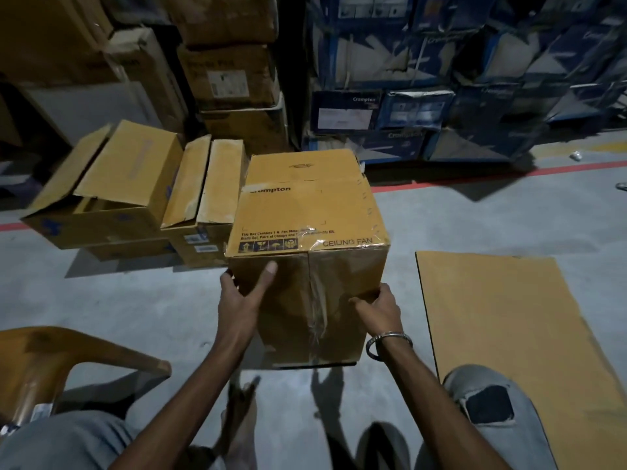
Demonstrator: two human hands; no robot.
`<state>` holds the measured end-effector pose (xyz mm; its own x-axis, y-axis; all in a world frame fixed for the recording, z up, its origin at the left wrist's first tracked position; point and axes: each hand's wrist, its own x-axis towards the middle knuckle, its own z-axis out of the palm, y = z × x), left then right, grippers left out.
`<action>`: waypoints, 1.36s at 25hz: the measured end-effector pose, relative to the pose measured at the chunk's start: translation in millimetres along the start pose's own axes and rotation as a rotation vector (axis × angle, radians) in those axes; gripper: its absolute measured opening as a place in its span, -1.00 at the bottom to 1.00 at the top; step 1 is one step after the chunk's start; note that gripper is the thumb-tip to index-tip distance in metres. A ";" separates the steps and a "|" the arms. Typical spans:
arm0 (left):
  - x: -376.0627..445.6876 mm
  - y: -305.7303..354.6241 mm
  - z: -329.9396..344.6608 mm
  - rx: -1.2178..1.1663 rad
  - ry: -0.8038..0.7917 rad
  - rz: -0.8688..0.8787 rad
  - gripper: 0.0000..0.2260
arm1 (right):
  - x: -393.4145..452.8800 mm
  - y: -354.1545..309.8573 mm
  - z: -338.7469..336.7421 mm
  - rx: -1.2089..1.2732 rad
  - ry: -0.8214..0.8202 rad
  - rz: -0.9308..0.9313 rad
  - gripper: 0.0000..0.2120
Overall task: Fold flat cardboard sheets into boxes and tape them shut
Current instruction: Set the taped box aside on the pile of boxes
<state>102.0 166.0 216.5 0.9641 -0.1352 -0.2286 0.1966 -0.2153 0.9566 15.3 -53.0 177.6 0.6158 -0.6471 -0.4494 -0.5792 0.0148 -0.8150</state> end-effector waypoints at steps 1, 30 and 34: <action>3.1 5.7 1.7 -0.013 0.027 0.038 0.02 | -1.4 -5.2 -0.7 -0.004 -0.005 0.000 -0.50; 15.7 34.1 28.5 0.168 0.237 0.206 -0.43 | 11.8 -64.6 -39.4 0.061 -0.027 -0.429 -0.39; 10.1 30.1 32.1 0.180 0.212 0.198 -0.39 | -6.1 -68.5 -26.2 -0.352 0.353 -0.593 -0.39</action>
<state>111.9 127.1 237.2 0.9998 0.0087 0.0197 -0.0149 -0.3750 0.9269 37.2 -70.1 245.8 0.7032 -0.6769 0.2172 -0.3778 -0.6147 -0.6924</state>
